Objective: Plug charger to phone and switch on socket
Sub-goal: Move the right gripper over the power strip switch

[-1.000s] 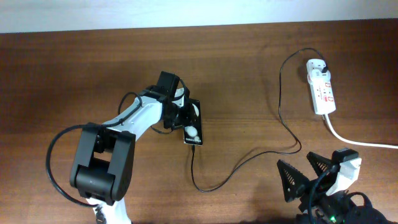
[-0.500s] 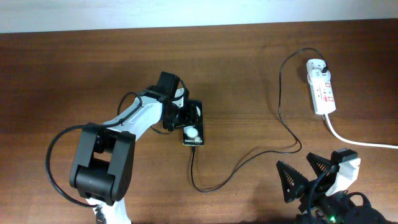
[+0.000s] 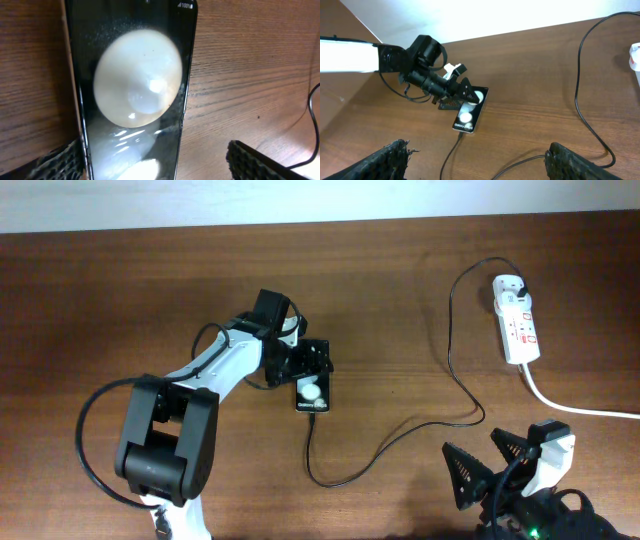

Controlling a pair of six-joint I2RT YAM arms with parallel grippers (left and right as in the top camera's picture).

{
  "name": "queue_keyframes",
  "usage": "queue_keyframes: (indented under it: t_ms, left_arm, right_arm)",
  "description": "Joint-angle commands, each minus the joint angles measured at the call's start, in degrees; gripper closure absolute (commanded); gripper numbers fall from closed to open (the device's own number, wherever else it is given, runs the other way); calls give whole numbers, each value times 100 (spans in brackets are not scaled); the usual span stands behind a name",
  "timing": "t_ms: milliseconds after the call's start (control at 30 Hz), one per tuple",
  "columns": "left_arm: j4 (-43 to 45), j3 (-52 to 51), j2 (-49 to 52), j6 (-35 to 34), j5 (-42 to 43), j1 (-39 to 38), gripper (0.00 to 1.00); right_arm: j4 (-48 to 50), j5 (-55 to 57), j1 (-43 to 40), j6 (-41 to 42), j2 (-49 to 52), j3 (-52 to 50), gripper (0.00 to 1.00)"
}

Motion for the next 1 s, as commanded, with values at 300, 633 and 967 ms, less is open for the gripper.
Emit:
queue_keyframes:
  t_ms: [300,633,967]
  left_arm:
    - [-1790,704,323,756,-1217,894,1]
    - [-4166,1388,-5873,1276,-2710,1473,1]
    - [-6301,1390,-9136,1279,-3230,1473,1]
  right_arm:
    - [-385,-48,-7,315,4,-103,5]
    - [-557,614,-284,2634,1814,-437,1]
    - [122,-3220,-5897,-750,4057,50,1]
